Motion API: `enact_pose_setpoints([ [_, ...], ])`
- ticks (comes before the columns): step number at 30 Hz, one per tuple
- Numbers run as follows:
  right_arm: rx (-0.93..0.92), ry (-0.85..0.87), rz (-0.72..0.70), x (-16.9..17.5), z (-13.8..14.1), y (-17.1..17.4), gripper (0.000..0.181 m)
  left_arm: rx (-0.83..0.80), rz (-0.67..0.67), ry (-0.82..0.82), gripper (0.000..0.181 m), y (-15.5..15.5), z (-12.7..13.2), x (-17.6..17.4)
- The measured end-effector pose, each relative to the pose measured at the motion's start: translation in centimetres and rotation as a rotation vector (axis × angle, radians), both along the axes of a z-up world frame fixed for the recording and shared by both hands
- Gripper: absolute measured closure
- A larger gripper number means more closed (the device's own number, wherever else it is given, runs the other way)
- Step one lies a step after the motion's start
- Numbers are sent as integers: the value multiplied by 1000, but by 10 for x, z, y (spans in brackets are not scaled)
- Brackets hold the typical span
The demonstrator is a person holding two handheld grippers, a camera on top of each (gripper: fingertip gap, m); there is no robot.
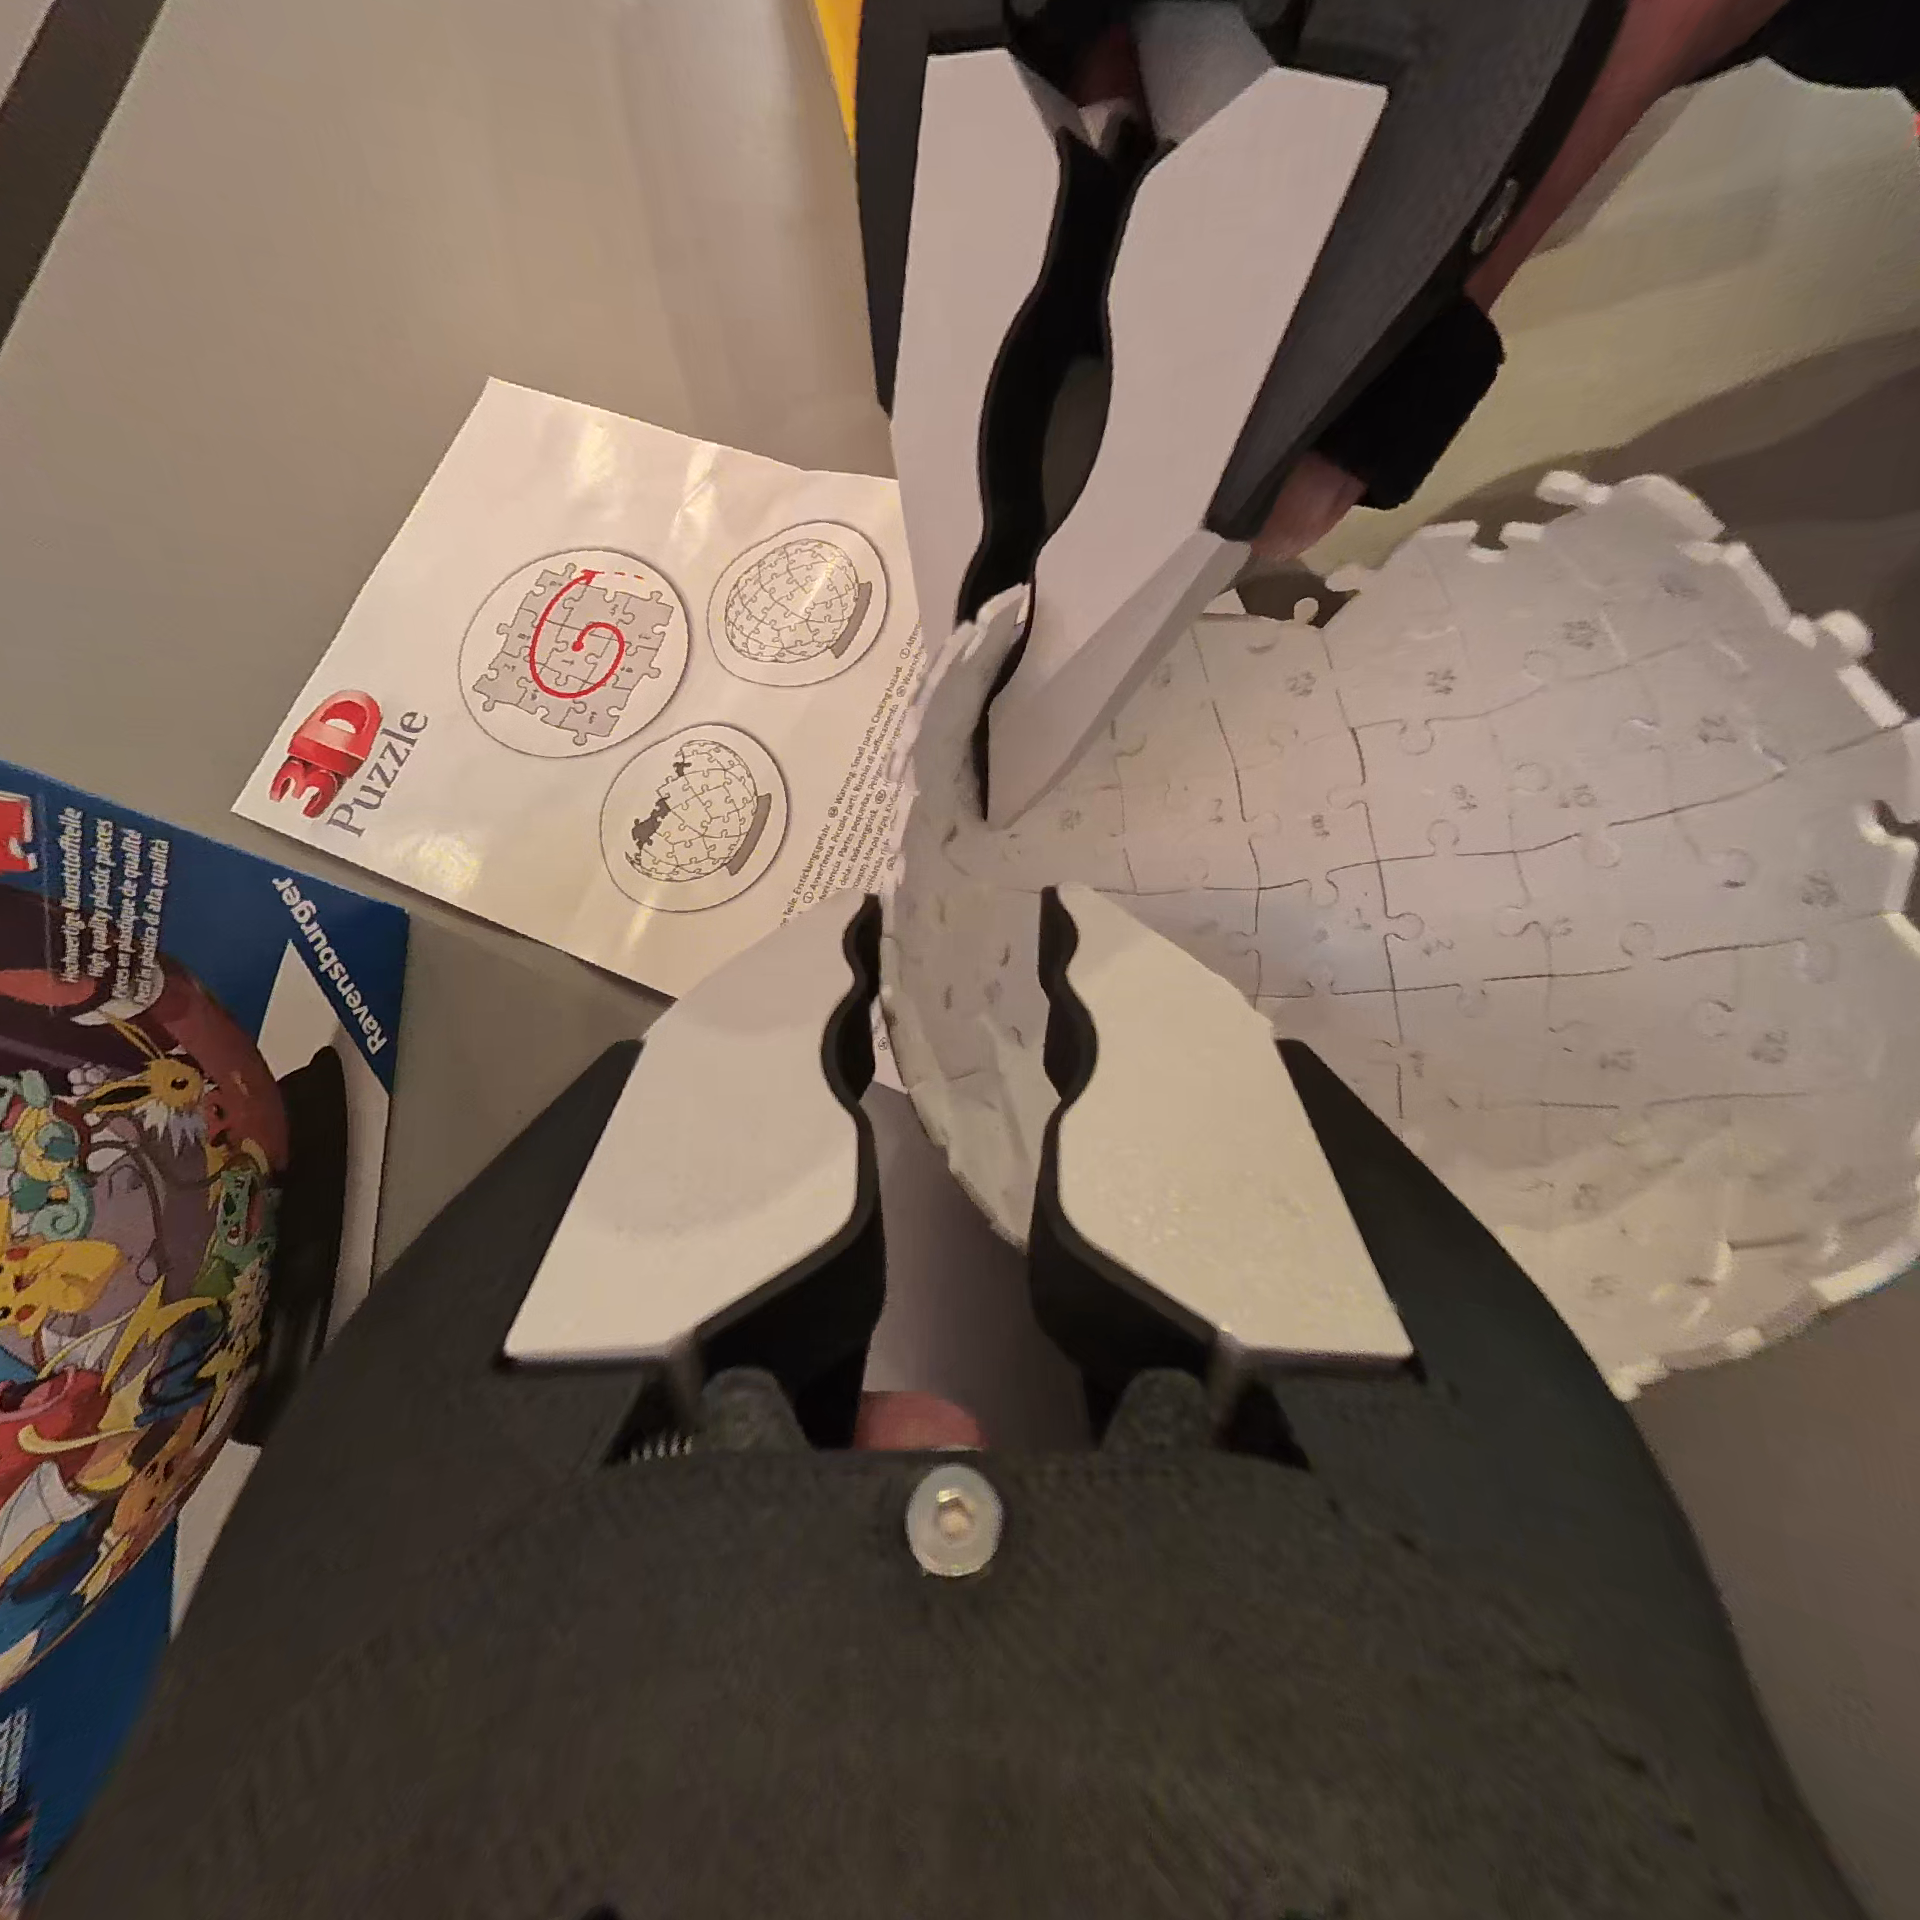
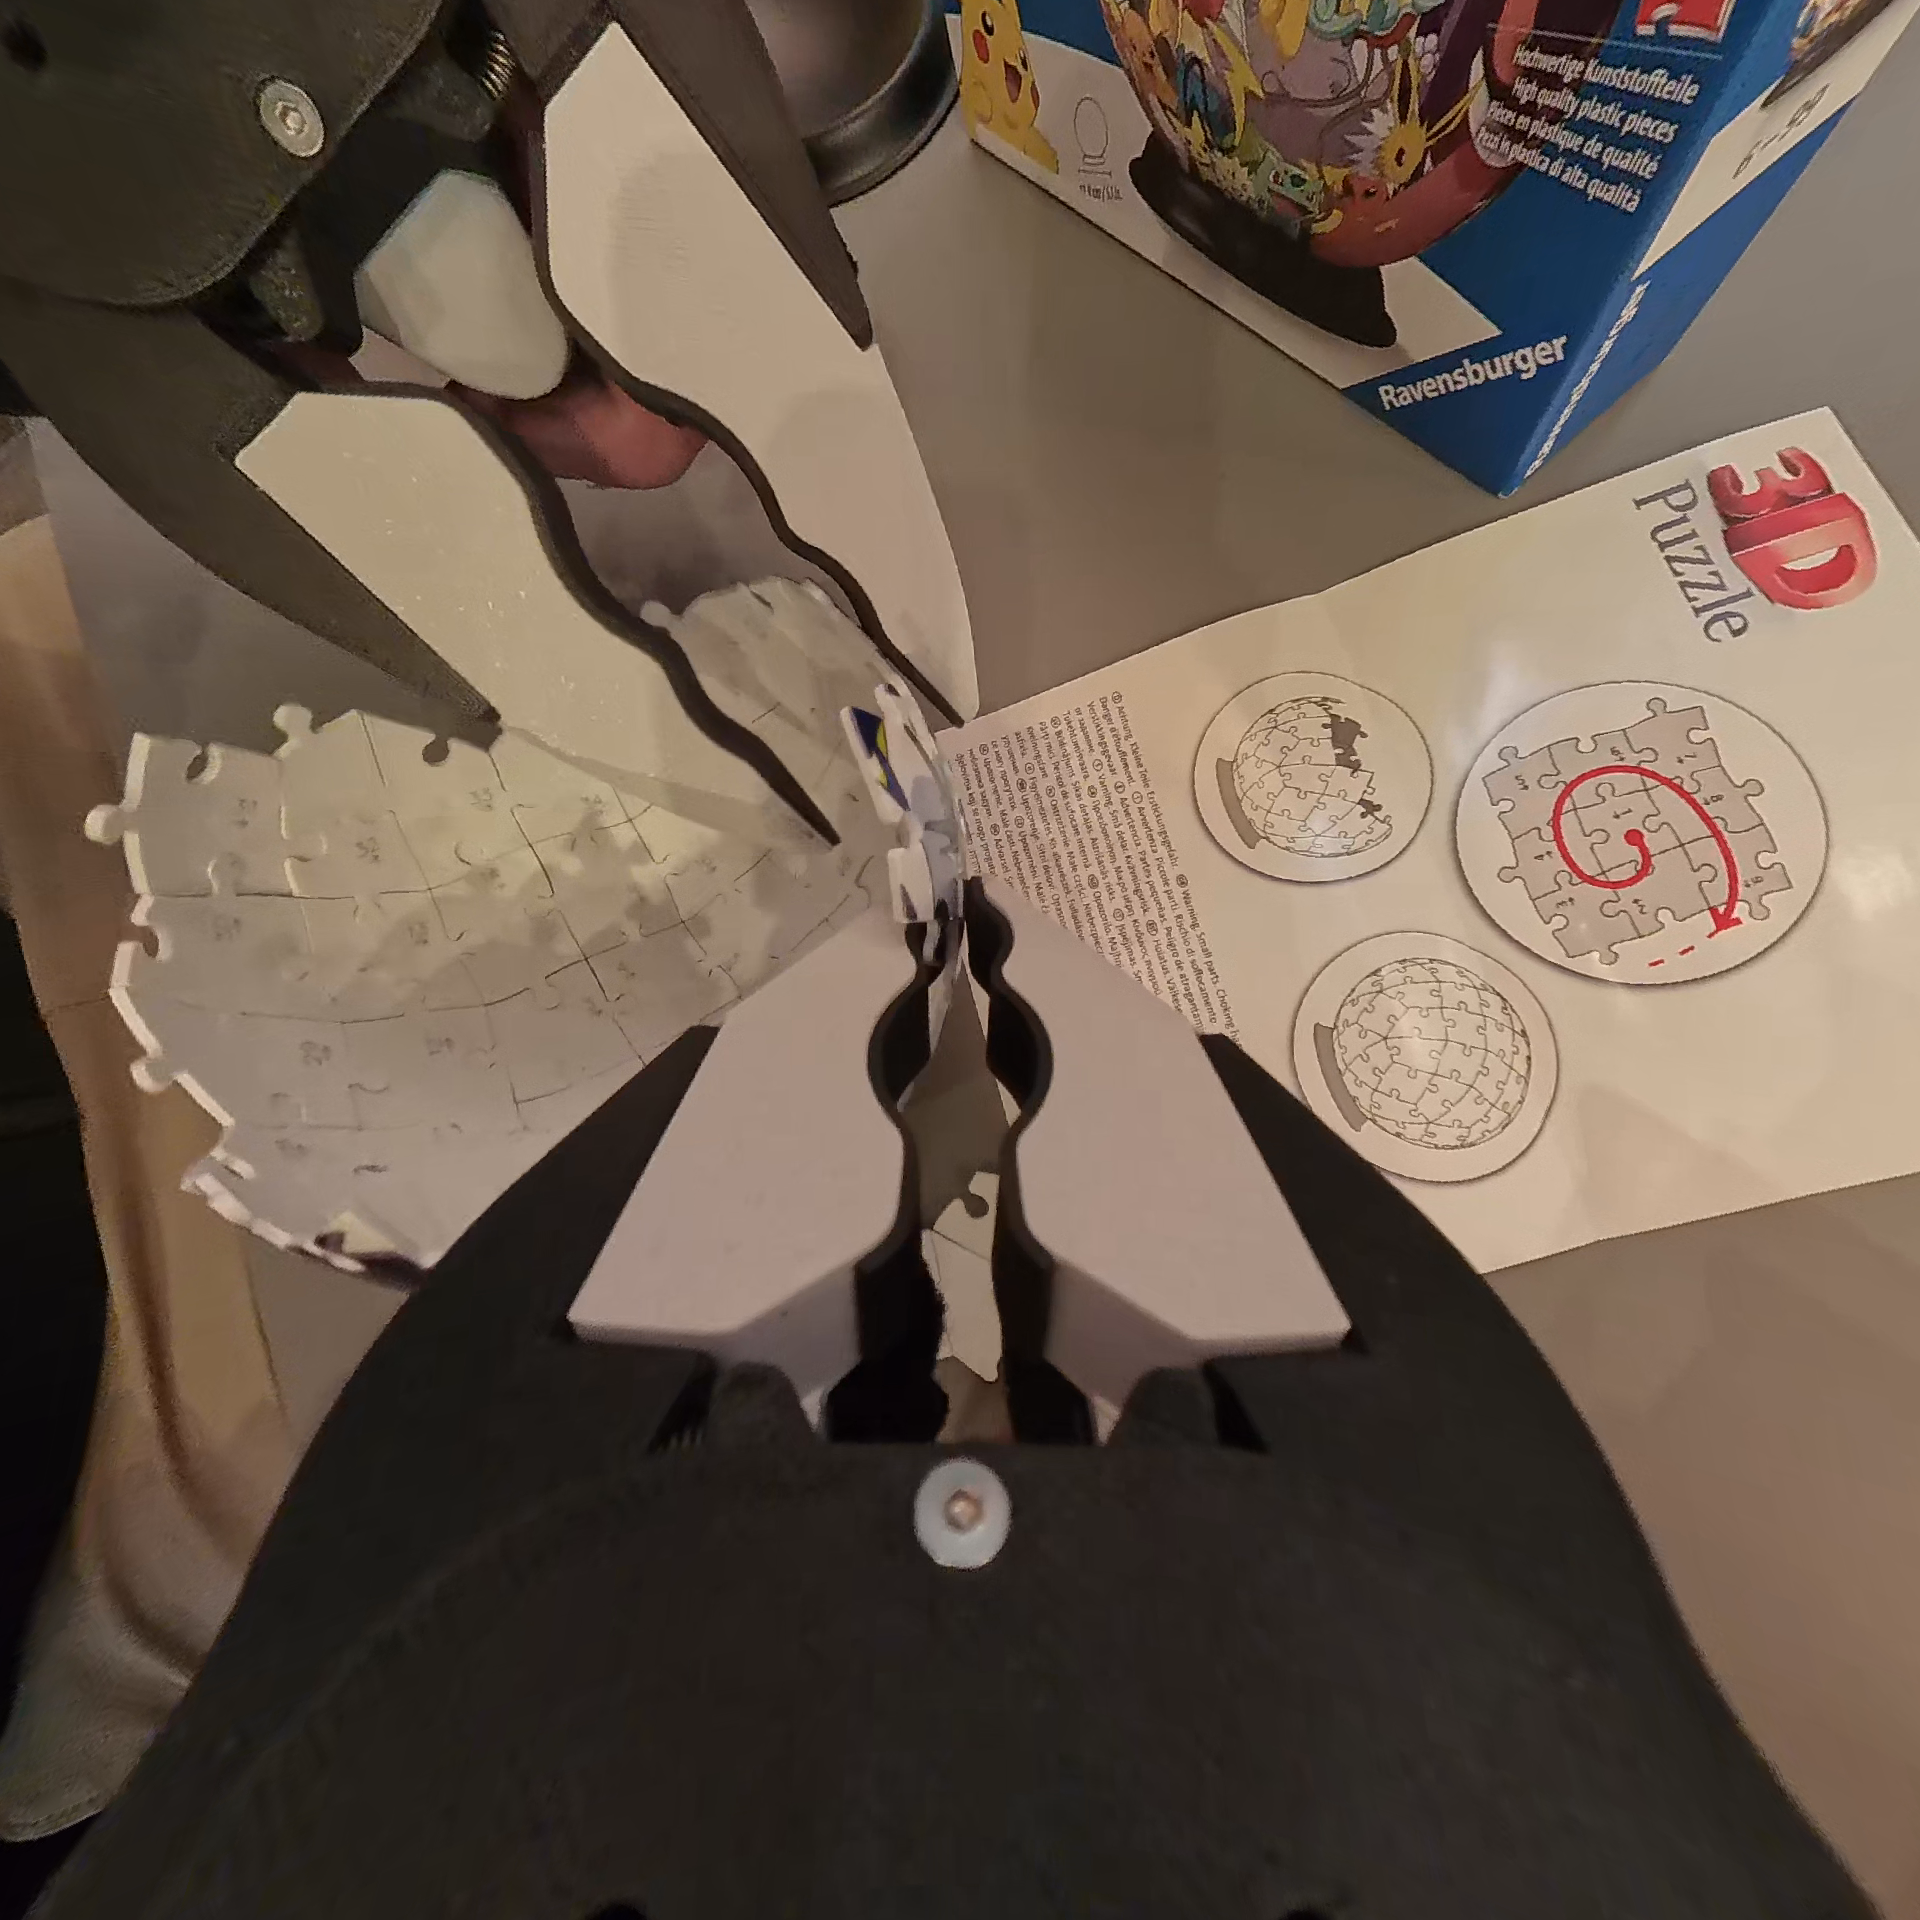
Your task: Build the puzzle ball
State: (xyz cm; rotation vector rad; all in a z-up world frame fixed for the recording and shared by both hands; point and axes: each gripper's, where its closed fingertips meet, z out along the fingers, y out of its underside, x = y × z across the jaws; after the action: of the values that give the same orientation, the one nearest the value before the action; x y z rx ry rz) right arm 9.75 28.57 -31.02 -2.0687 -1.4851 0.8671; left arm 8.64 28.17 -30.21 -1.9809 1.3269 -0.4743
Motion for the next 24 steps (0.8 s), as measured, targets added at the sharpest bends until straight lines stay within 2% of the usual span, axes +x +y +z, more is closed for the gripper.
enact_pose_setpoints([
  [9, 25, -9, -9, -1, 2, 0, 179, 4, 27, 3, 159, 3, 0, -3],
  [14, 32, -12, -10, -2, 4, -1, 172, 7, 34, 10, 156, 6, 0, -6],
  [24, 48, -25, -22, 11, 9, -10, 154, -10, 14, 12, 166, 5, -2, -2],
])
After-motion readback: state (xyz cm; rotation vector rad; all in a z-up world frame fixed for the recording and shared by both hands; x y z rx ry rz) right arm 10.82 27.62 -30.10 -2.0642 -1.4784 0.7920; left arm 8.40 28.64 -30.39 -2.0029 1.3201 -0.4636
